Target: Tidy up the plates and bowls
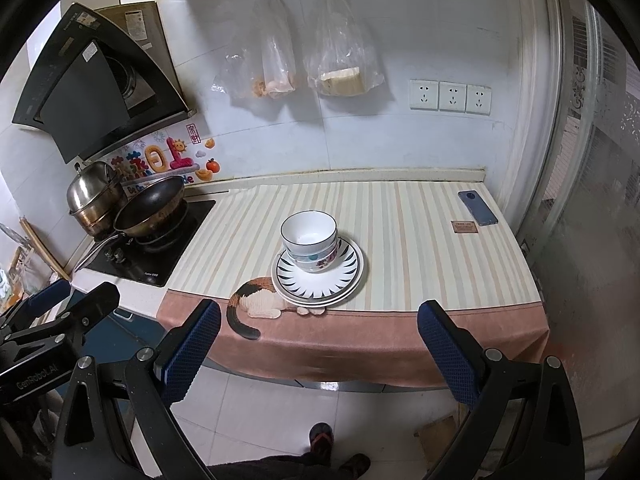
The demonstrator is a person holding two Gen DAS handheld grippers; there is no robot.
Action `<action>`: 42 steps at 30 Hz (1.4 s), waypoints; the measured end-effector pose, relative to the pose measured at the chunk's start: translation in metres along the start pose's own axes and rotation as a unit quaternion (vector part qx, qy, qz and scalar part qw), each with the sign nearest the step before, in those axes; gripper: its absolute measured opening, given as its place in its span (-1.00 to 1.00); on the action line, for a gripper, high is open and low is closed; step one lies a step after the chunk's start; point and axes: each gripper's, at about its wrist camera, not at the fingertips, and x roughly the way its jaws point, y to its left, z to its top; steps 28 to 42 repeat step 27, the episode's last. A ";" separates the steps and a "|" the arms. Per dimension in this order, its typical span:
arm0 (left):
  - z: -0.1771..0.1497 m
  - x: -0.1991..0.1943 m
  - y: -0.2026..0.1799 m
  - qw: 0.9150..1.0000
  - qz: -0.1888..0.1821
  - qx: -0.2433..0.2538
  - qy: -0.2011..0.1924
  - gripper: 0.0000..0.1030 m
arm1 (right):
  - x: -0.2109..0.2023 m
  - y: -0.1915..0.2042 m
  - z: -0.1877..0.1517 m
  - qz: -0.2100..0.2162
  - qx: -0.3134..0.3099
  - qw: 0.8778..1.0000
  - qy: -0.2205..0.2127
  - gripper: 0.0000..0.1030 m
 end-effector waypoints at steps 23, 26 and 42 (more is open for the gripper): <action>0.005 0.000 0.007 1.000 -0.008 0.006 -0.004 0.99 | -0.001 -0.002 -0.002 -0.004 0.001 1.000 0.002 0.96; 0.004 -0.001 0.007 1.000 -0.009 0.005 -0.003 0.99 | -0.001 -0.002 -0.002 -0.006 0.001 1.000 0.003 0.96; 0.004 -0.002 0.006 1.000 -0.008 0.006 -0.003 0.99 | -0.001 -0.002 -0.003 -0.006 0.002 1.000 0.004 0.96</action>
